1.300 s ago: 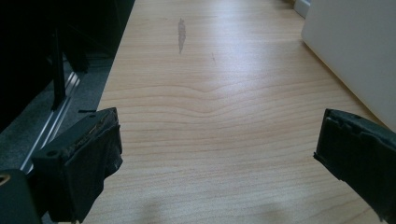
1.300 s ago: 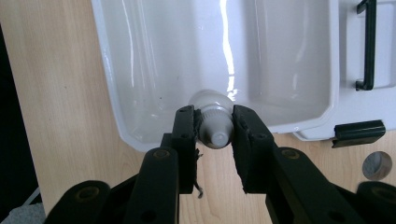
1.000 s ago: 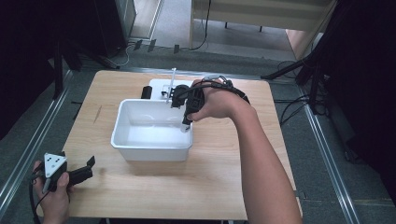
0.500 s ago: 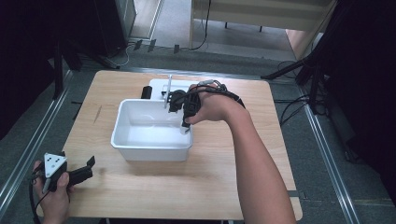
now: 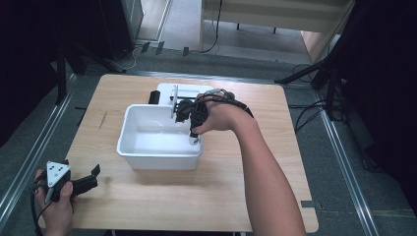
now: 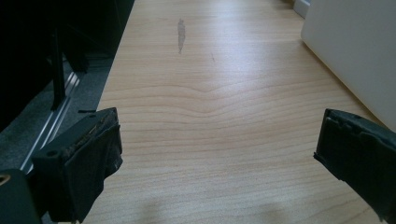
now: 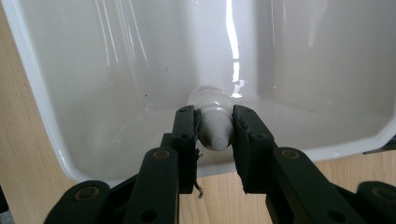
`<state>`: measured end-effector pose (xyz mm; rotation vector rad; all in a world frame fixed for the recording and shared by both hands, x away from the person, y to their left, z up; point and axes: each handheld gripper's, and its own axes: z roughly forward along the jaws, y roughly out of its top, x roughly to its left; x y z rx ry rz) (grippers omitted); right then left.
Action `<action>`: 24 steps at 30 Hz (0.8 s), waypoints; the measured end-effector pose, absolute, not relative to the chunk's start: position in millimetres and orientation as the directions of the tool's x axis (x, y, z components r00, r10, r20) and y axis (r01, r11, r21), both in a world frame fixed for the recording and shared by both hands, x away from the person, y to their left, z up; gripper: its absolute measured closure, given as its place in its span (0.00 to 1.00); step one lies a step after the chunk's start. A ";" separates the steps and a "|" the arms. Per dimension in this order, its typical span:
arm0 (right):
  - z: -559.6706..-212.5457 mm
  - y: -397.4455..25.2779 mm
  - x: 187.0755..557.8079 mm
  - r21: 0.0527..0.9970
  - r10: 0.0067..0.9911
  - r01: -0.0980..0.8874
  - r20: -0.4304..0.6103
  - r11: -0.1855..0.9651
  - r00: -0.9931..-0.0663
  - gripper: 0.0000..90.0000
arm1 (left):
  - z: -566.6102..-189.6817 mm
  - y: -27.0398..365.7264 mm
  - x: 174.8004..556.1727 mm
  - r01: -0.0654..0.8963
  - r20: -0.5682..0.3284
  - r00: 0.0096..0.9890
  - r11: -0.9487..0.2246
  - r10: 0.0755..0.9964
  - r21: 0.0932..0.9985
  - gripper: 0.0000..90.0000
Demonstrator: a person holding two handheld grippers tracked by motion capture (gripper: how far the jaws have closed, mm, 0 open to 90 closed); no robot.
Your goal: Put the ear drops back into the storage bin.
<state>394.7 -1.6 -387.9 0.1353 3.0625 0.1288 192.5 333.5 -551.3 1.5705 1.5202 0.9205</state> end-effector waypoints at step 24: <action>-420.7 3.4 397.9 0.038 0.097 0.094 -0.086 0.995 -0.992 0.80 | -551.3 333.2 192.4 0.460 -0.006 0.039 -0.013 0.999 0.888 0.01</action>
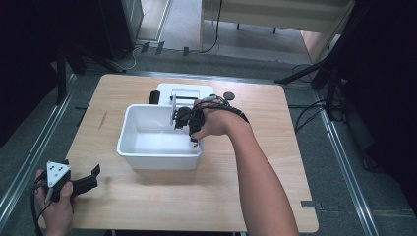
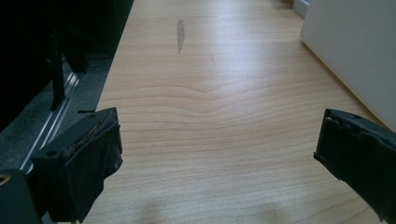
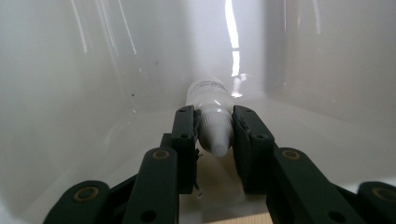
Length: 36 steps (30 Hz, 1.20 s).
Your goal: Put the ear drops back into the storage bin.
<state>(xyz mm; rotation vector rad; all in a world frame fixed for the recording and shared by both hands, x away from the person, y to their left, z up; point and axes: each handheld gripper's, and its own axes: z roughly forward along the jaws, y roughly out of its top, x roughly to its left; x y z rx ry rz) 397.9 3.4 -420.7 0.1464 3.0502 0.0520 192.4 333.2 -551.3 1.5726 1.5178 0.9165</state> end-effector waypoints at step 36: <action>-381.7 -15.1 387.6 0.246 0.229 0.173 -0.222 0.954 -0.948 0.00 | -551.3 333.0 193.0 0.463 0.000 0.042 -0.019 0.999 0.886 0.01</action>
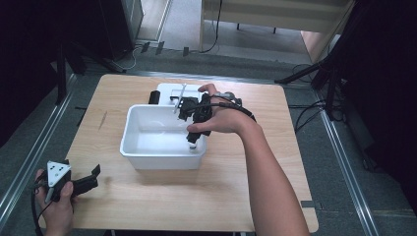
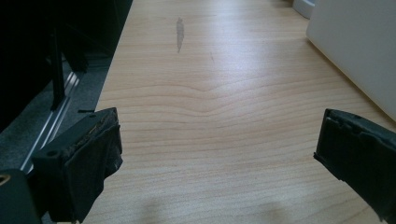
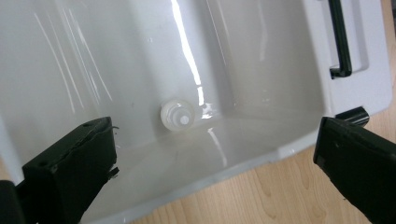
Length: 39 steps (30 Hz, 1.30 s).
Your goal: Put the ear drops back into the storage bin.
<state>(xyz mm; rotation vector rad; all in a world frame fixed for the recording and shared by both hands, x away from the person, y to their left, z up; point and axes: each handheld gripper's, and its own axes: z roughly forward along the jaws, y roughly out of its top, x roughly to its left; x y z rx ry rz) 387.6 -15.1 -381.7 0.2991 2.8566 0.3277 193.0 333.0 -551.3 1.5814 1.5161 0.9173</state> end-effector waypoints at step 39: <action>-441.1 -195.1 368.2 0.367 0.556 0.471 -0.173 0.802 -0.813 0.00 | -551.3 333.0 192.8 0.465 0.000 0.037 -0.017 0.999 0.885 0.01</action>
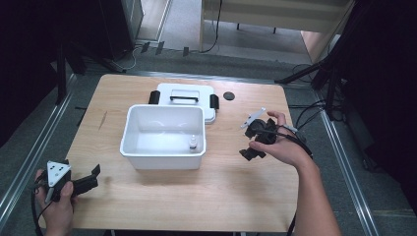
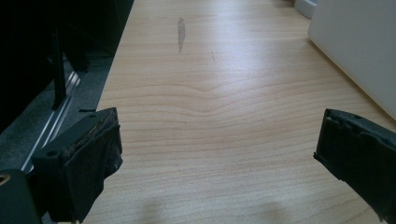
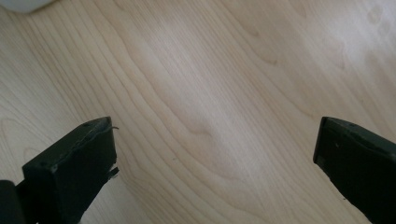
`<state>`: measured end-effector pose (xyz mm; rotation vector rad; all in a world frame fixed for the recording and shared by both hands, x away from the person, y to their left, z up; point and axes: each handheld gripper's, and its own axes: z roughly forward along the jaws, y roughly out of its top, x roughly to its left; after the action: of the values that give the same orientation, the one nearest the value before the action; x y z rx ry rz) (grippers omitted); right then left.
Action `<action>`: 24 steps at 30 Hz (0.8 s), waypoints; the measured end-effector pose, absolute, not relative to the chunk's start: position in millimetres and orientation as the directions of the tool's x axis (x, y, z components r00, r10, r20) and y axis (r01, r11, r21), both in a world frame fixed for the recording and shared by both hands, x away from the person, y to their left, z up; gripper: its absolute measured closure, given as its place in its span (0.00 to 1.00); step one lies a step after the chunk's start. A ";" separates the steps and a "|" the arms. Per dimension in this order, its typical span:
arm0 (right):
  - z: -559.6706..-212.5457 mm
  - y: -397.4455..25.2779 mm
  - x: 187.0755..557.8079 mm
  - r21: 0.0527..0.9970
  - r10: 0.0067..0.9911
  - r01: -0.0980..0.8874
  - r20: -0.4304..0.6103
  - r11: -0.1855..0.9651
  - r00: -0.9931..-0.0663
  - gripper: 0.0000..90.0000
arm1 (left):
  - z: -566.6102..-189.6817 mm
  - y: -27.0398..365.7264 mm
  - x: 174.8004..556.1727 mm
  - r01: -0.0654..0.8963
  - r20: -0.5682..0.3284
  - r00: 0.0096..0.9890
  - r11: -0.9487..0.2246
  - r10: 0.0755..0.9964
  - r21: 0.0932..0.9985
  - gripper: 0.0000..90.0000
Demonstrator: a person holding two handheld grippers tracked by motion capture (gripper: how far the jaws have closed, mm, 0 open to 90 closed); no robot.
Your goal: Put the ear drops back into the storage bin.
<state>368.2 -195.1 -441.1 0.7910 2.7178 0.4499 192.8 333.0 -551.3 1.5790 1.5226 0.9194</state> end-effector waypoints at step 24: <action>-497.6 -281.3 313.5 0.608 0.757 0.561 -0.104 0.562 -0.645 0.00 | -551.3 333.4 193.0 0.465 -0.003 0.024 -0.008 1.000 0.885 0.01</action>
<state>313.5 -281.3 -497.6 1.0764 2.4444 0.7690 193.0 333.4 -551.3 1.5689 1.5355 0.9236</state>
